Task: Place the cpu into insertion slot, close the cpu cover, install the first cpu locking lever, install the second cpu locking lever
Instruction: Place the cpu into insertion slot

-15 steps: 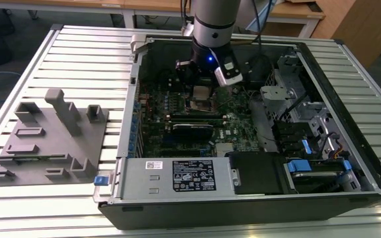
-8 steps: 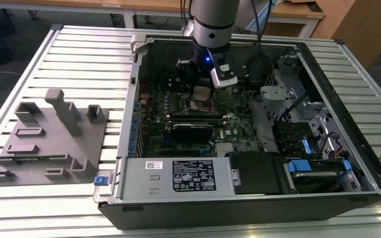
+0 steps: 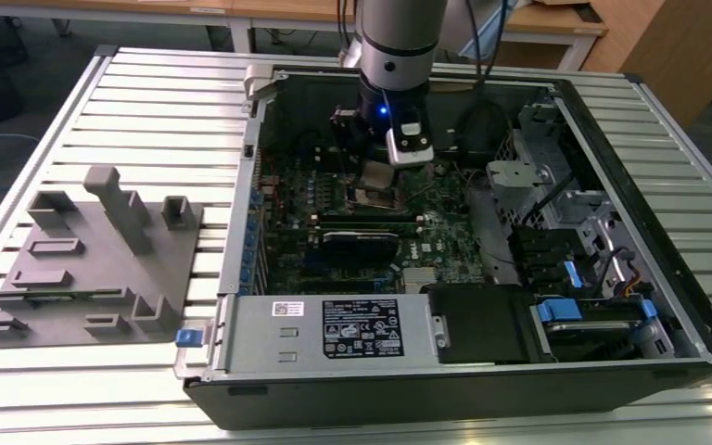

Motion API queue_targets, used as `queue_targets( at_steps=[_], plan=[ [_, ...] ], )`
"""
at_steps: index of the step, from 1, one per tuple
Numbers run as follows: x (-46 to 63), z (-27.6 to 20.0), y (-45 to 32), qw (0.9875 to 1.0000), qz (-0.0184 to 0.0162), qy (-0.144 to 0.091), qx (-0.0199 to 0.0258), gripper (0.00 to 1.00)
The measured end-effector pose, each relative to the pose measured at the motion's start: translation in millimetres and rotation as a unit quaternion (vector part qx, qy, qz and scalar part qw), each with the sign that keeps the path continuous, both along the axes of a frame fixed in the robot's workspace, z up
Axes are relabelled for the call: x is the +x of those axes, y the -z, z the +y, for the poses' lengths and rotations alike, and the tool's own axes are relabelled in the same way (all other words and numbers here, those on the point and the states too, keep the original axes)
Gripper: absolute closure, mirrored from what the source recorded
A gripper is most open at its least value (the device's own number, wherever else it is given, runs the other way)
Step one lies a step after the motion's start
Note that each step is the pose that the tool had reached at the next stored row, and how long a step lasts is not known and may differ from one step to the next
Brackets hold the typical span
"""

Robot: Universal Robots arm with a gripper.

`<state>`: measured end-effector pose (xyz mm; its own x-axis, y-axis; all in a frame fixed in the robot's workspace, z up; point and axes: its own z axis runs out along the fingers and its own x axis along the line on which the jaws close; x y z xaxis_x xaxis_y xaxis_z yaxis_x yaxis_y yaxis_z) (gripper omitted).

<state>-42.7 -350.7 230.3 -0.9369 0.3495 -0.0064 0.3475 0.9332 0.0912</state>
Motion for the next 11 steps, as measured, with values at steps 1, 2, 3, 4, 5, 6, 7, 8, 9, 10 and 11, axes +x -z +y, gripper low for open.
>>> queue_targets(
  at_steps=[1, 2, 3, 4, 5, 6, 7, 8, 9, 10, 11],
  plan=[
    [0.0, 0.0, 0.1, 1.0000, 0.0000, 0.009, 0.0000, 0.46],
    [0.0, 0.0, 0.2, 0.9998, 0.0000, 0.018, 0.0000, 0.46],
    [0.0, 0.0, 0.3, 0.9996, 0.0000, 0.027, 0.0000, 0.46],
    [0.0, 0.0, 0.4, 0.9993, 0.0000, 0.036, 0.0000, 0.46],
    [0.0, 0.0, 0.5, 0.9990, 0.0000, 0.046, 0.0000, 0.46],
    [0.0, 0.0, 0.6, 0.9985, 0.0000, 0.055, 0.0000, 0.46],
    [0.0, 0.0, 0.7, 0.9980, 0.0000, 0.064, 0.0000, 0.46],
    [0.0, 0.0, 0.8, 0.9974, 0.0000, 0.072, 0.0000, 0.46],
    [0.0, 0.0, 0.9, 0.9967, 0.0000, 0.082, 0.0000, 0.46],
    [0.0, 0.0, 0.9, 0.9958, 0.0000, 0.091, 0.0000, 0.46],
    [0.0, 0.0, 1.0, 0.9950, 0.0000, 0.100, 0.0000, 0.46]
  ],
)
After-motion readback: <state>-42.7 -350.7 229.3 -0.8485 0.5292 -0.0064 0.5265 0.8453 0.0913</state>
